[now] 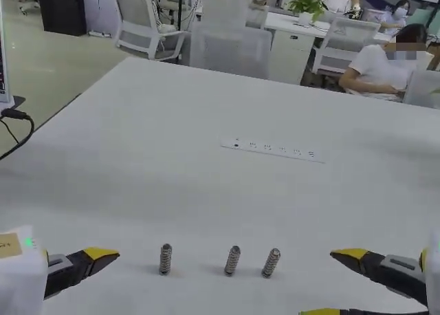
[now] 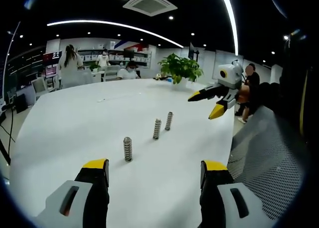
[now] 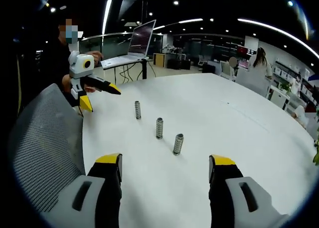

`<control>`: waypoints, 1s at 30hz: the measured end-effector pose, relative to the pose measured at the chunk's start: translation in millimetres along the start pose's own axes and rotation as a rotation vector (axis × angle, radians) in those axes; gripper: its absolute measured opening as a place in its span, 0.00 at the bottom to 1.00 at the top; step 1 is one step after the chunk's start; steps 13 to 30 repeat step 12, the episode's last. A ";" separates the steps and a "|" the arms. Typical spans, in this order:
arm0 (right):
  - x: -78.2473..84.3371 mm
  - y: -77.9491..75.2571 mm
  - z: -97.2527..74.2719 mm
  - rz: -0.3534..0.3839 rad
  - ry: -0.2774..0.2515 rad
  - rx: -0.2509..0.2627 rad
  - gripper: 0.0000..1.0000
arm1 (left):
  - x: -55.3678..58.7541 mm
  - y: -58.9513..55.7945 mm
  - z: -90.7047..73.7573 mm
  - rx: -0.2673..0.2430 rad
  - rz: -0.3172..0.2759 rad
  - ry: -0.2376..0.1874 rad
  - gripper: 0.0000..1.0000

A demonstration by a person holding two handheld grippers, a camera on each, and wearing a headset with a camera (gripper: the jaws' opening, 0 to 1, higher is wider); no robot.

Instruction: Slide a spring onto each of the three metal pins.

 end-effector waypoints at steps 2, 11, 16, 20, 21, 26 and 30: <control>2.3 1.7 1.2 0.003 0.003 0.005 0.75 | 0.6 -0.4 -0.3 0.000 -0.005 -0.001 0.72; 8.6 12.2 10.4 0.038 0.000 -0.009 0.93 | 5.1 -1.8 0.2 -0.004 -0.027 -0.003 0.73; 9.0 13.1 11.2 0.040 0.007 -0.015 0.93 | 5.9 -2.0 0.0 -0.005 -0.029 -0.002 0.73; 9.0 13.1 11.2 0.040 0.007 -0.015 0.93 | 5.9 -2.0 0.0 -0.005 -0.029 -0.002 0.73; 9.0 13.1 11.2 0.040 0.007 -0.015 0.93 | 5.9 -2.0 0.0 -0.005 -0.029 -0.002 0.73; 9.0 13.1 11.2 0.040 0.007 -0.015 0.93 | 5.9 -2.0 0.0 -0.005 -0.029 -0.002 0.73; 9.0 13.1 11.2 0.040 0.007 -0.015 0.93 | 5.9 -2.0 0.0 -0.005 -0.029 -0.002 0.73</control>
Point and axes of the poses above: the centre of the closed fingertips' face, and the gripper's own axes: z roughly forward along the fingers, y roughly to its left, x roughly out of its underside, the point moved 10 cm from there along -z, roughly backward along the fingers, and after that the axes turned 2 degrees about -x, right-handed, at the moved point
